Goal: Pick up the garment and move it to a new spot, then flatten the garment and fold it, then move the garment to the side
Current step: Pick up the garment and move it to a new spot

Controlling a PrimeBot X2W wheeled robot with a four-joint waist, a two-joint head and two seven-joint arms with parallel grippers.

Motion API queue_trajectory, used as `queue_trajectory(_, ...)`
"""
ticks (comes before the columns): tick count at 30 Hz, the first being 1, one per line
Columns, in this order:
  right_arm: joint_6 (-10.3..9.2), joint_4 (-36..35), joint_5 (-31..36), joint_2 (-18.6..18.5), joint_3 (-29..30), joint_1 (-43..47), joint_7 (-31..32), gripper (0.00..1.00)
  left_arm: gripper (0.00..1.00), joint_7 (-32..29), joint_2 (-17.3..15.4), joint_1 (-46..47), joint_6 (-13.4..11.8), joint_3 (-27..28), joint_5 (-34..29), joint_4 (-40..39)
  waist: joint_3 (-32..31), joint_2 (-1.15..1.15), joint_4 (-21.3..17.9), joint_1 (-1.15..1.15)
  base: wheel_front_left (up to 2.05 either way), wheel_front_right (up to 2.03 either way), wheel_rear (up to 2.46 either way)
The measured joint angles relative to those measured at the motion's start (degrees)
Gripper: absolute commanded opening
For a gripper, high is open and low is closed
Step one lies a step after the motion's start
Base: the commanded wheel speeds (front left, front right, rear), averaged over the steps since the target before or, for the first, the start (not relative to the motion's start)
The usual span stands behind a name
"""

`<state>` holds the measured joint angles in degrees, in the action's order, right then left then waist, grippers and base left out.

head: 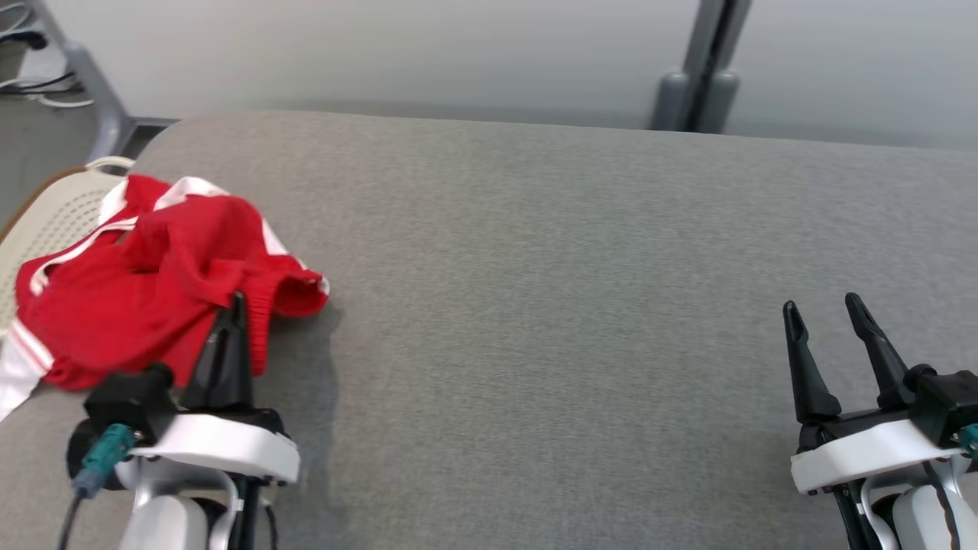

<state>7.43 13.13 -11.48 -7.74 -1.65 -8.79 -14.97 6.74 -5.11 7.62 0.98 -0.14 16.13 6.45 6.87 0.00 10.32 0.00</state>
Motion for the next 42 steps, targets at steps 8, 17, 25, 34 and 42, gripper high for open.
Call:
queue_trajectory(8, 0.00, -0.5, -0.9, 0.4, -0.8, -0.2, 0.0, 1.00, 0.00, -2.7, 1.7, 0.9, 1.1, -8.8, 0.1, -1.6, 0.2, 0.00, -7.2, 0.00, 0.00, 0.00, 0.00)
queue_trajectory(17, -0.01, -1.3, -2.1, 0.9, 0.2, -1.7, 0.0, 1.00, 0.00, -3.2, 2.2, 13.2, 3.5, -20.5, 0.1, 2.7, 4.2, 0.00, -15.0, 0.00, 0.00, 0.00, 0.00)
queue_trajectory(25, 0.00, -1.4, -3.0, 2.2, -0.6, -4.3, 0.0, 1.00, 0.00, -2.4, 2.4, 26.0, 2.5, -31.8, 4.9, 7.4, 9.0, 0.00, -22.0, 0.00, 0.00, 0.00, 0.00)
queue_trajectory(34, 0.00, -1.2, -4.2, 3.6, -1.4, -6.0, 0.0, 1.00, 0.00, -6.2, 2.4, 31.8, 1.6, -44.0, 10.8, 19.6, 15.2, 0.00, -27.8, 0.00, 0.00, 0.00, 0.00)
queue_trajectory(42, 0.00, -0.9, -4.6, 4.2, -1.1, -6.8, 0.0, 1.00, 0.72, -3.1, 2.4, 34.9, 1.4, -48.6, 14.4, 25.4, 17.5, 0.00, -29.2, 0.00, 0.00, 0.00, 0.00)
